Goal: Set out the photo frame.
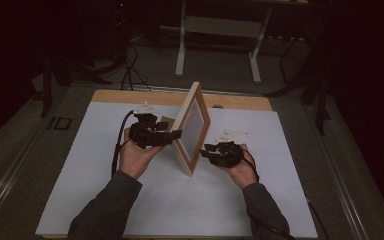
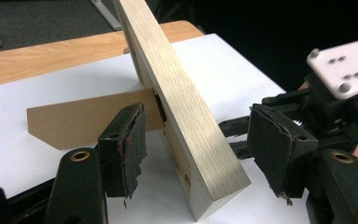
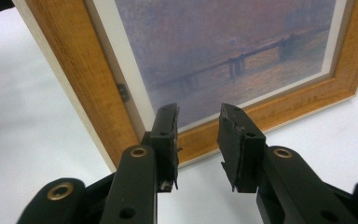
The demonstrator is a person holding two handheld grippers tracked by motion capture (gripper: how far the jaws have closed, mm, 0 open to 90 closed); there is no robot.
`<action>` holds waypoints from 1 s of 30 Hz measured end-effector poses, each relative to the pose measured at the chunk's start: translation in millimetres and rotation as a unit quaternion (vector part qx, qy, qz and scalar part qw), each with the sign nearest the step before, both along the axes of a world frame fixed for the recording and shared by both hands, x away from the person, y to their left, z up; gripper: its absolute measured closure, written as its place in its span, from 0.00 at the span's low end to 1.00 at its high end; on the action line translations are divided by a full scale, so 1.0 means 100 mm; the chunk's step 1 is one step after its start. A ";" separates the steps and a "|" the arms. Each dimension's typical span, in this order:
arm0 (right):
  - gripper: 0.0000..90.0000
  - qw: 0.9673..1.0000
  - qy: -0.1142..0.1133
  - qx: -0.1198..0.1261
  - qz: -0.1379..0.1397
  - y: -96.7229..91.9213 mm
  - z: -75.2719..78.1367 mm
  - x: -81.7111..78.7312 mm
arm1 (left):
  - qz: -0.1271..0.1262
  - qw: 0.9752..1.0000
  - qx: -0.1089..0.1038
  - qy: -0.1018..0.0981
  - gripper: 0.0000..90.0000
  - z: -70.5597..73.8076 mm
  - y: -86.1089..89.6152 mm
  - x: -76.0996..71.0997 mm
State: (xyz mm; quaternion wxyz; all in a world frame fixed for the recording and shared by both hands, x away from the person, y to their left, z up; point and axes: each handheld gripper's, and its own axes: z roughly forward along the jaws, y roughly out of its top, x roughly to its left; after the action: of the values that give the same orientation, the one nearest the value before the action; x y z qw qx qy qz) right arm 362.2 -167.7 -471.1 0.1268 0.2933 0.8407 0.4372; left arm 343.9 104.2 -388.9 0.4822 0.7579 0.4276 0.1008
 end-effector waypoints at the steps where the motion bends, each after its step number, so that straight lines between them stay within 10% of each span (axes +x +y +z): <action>1: 0.75 1.000 -0.001 0.000 0.000 -0.01 0.00 0.00 | 0.001 1.000 0.006 -0.001 0.43 -0.02 -0.02 0.00; 30: 0.74 1.000 0.000 -0.005 -0.012 -0.09 -0.01 0.03 | 0.027 0.999 0.031 0.008 0.73 -0.18 -0.08 -0.04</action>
State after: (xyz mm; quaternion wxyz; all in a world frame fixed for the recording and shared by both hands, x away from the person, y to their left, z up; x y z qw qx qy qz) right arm 365.0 -176.4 -472.0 0.1333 0.3025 0.8396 0.4311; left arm 339.9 96.4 -407.3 0.4521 0.7617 0.4483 0.1207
